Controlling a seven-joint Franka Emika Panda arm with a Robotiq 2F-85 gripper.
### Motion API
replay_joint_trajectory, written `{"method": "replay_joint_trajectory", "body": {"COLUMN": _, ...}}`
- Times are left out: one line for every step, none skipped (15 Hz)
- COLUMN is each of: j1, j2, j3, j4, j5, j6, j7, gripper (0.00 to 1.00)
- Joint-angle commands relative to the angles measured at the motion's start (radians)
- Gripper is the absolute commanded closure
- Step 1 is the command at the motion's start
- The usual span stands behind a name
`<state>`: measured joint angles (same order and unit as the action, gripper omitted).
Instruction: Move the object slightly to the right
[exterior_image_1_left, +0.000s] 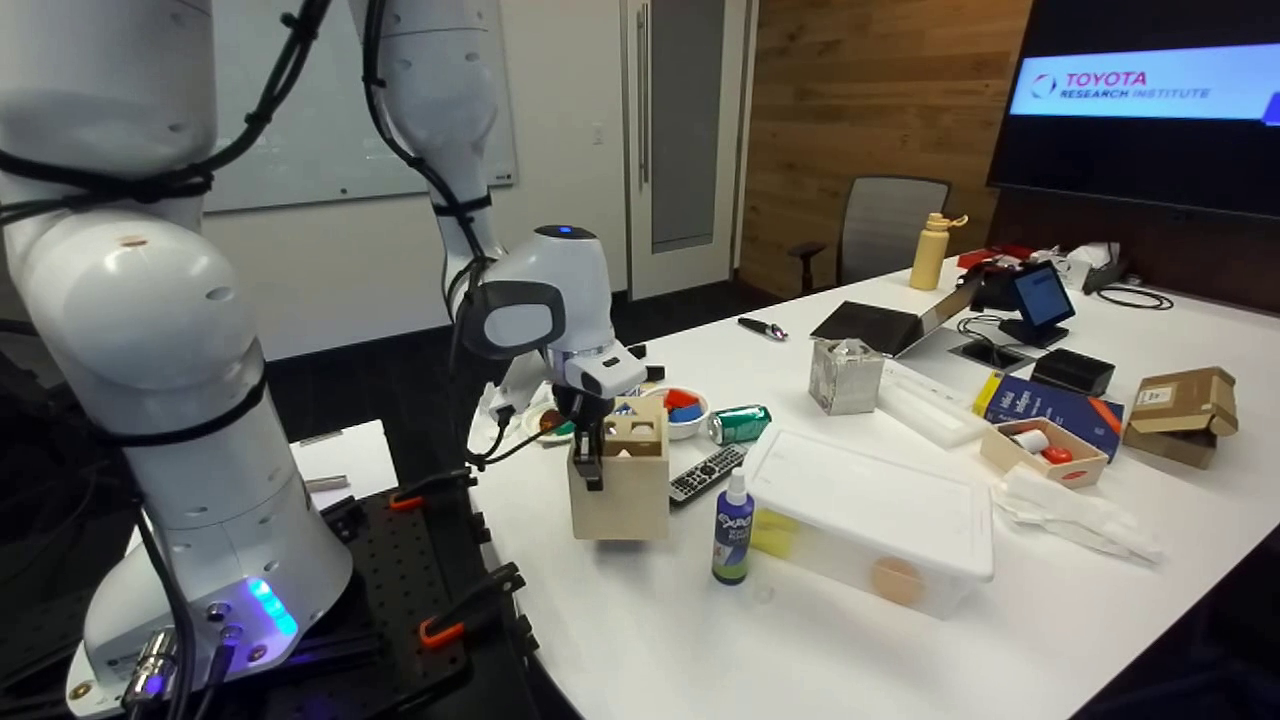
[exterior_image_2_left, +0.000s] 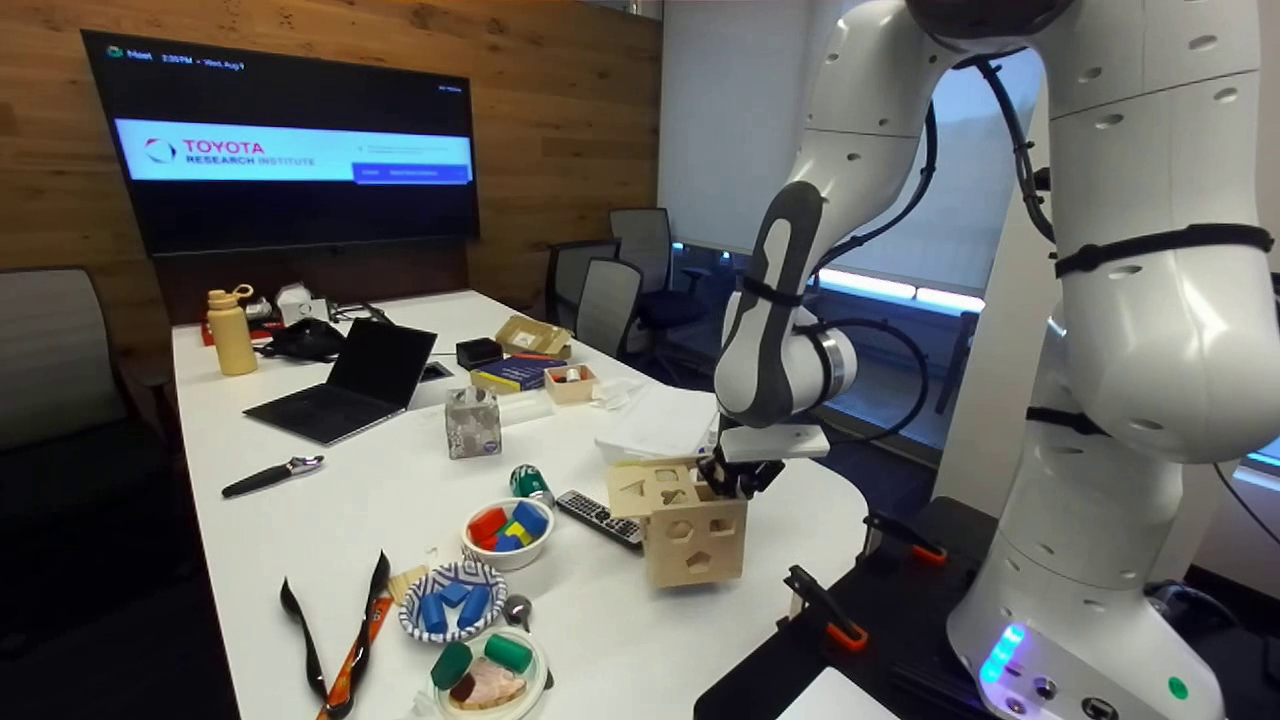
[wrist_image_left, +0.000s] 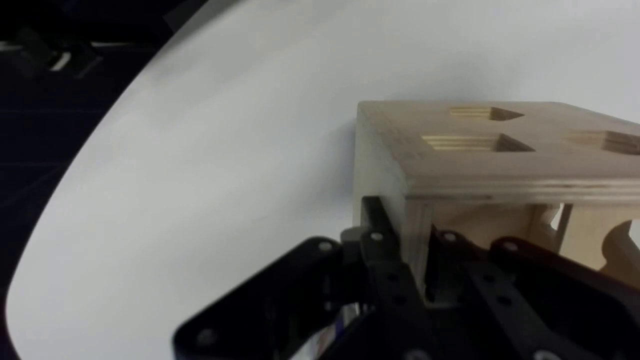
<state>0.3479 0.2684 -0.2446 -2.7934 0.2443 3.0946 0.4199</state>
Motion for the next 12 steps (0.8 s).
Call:
{"method": "replay_joint_trajectory", "body": {"j1": 0.018, "j2": 0.019, "j3": -0.111, "j4": 0.006, "j5": -0.004, "j6": 0.024, "j7": 0.005, "gripper": 0.97}}
{"method": "replay_joint_trajectory", "body": {"j1": 0.009, "j2": 0.025, "j3": -0.128, "j4": 0.009, "j5": -0.002, "j6": 0.019, "j7": -0.002, "gripper": 0.97}}
{"method": "replay_joint_trajectory", "body": {"j1": -0.006, "j2": 0.031, "j3": -0.139, "j4": 0.012, "j5": -0.001, "j6": 0.014, "j7": -0.009, "gripper": 0.97}}
{"method": "replay_joint_trajectory", "body": {"j1": -0.005, "j2": 0.032, "j3": -0.154, "j4": 0.013, "j5": 0.003, "j6": 0.001, "j7": -0.008, "gripper": 0.97}}
{"method": "replay_joint_trajectory", "body": {"j1": -0.009, "j2": 0.039, "j3": -0.164, "j4": 0.013, "j5": 0.003, "j6": 0.003, "j7": -0.009, "gripper": 0.97}}
{"method": "replay_joint_trajectory", "body": {"j1": -0.008, "j2": 0.042, "j3": -0.176, "j4": 0.013, "j5": 0.005, "j6": 0.001, "j7": -0.007, "gripper": 0.97}}
{"method": "replay_joint_trajectory", "body": {"j1": -0.019, "j2": 0.047, "j3": -0.177, "j4": 0.014, "j5": 0.005, "j6": 0.004, "j7": -0.010, "gripper": 0.97}}
{"method": "replay_joint_trajectory", "body": {"j1": -0.021, "j2": 0.054, "j3": -0.183, "j4": 0.014, "j5": 0.007, "j6": 0.002, "j7": -0.008, "gripper": 0.97}}
{"method": "replay_joint_trajectory", "body": {"j1": -0.045, "j2": 0.060, "j3": -0.171, "j4": 0.014, "j5": -0.012, "j6": 0.010, "j7": 0.005, "gripper": 0.97}}
{"method": "replay_joint_trajectory", "body": {"j1": -0.060, "j2": 0.067, "j3": -0.162, "j4": 0.014, "j5": -0.007, "j6": 0.014, "j7": 0.003, "gripper": 0.97}}
{"method": "replay_joint_trajectory", "body": {"j1": -0.087, "j2": 0.071, "j3": -0.142, "j4": 0.015, "j5": -0.002, "j6": 0.019, "j7": -0.003, "gripper": 0.97}}
{"method": "replay_joint_trajectory", "body": {"j1": -0.113, "j2": 0.076, "j3": -0.123, "j4": 0.017, "j5": 0.001, "j6": 0.023, "j7": -0.009, "gripper": 0.97}}
